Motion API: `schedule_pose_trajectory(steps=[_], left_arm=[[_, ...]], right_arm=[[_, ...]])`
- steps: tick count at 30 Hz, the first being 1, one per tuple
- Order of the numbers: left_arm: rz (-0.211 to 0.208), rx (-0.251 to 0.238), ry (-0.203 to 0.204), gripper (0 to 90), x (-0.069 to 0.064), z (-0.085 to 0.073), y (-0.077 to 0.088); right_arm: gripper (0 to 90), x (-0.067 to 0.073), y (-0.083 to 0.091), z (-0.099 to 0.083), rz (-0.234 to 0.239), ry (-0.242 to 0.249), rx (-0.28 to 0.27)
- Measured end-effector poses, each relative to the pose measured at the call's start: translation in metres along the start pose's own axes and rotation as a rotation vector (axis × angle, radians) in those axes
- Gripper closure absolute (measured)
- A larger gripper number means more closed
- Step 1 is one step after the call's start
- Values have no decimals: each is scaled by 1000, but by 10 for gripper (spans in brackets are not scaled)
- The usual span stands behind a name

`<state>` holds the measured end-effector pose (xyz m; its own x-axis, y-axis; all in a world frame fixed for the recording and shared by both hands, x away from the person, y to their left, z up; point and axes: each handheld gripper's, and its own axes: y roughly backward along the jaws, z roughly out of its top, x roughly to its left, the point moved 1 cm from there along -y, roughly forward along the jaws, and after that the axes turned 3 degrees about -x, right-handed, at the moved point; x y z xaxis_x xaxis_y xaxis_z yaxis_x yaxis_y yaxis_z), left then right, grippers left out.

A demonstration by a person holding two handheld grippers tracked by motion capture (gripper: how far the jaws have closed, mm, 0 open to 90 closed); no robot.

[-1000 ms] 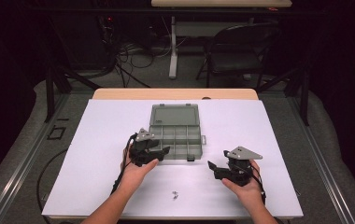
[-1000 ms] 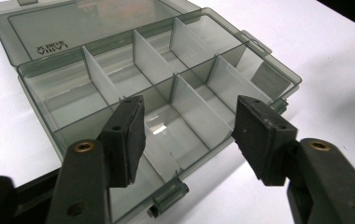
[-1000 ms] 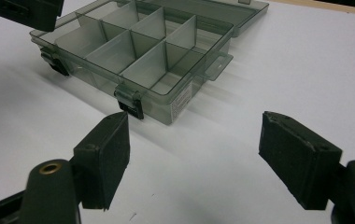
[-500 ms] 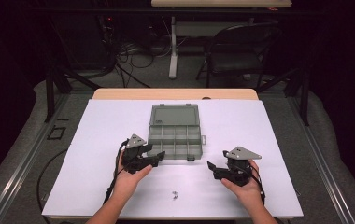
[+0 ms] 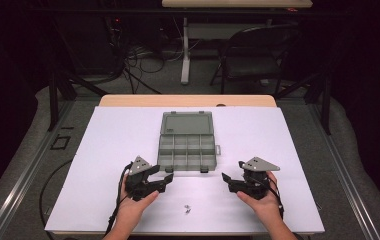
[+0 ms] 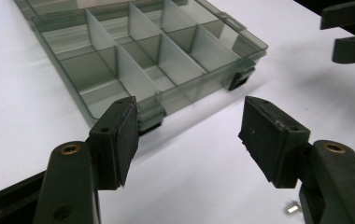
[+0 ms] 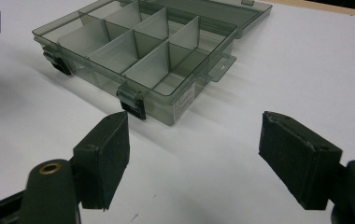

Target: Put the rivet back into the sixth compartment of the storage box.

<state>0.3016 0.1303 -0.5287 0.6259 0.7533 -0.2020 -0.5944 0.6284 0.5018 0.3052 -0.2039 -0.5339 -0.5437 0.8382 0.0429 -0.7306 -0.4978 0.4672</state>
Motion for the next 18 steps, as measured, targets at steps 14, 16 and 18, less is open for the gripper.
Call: schedule_pose_trajectory(steps=[14, 16, 18], left_arm=[[-13, 22, -11, 369, -10, -19, 1], [-14, 28, -2, 371, -9, -21, 1], [-14, 33, -3, 373, -9, -24, 2]], right_arm=[[241, 0, 0, 0, 0, 3, 1], [241, 0, 0, 0, 1, 1, 3], [241, 0, -1, 0, -3, 1, 2]])
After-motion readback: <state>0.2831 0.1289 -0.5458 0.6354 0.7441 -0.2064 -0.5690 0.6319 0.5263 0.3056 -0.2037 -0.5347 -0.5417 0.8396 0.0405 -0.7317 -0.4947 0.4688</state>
